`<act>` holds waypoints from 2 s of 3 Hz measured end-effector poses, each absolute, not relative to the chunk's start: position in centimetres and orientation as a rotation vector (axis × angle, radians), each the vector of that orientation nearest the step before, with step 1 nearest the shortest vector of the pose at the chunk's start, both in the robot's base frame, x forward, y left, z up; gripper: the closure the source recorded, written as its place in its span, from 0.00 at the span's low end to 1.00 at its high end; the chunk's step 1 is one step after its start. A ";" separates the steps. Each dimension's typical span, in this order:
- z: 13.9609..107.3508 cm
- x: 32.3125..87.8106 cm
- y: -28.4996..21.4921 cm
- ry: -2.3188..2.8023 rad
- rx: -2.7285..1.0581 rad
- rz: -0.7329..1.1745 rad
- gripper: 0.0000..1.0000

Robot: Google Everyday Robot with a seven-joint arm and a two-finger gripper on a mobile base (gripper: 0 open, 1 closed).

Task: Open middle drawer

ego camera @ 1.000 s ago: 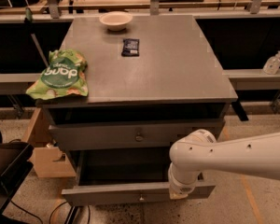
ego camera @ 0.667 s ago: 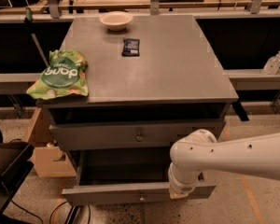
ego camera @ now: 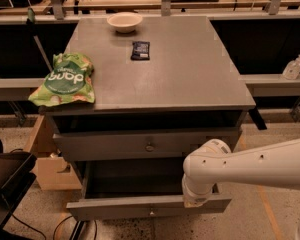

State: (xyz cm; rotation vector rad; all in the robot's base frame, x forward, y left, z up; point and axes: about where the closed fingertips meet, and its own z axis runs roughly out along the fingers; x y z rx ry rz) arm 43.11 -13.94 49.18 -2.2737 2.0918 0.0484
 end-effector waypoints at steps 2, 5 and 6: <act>46.7 48.1 -16.6 2.008 -2.189 -0.117 1.00; 44.7 51.2 -15.7 1.948 -2.160 -0.113 1.00; 42.6 53.1 -14.0 1.918 -2.171 -0.066 1.00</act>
Offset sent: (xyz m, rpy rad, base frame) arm 0.0802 -0.0379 -0.0352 0.0315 -0.2559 0.0022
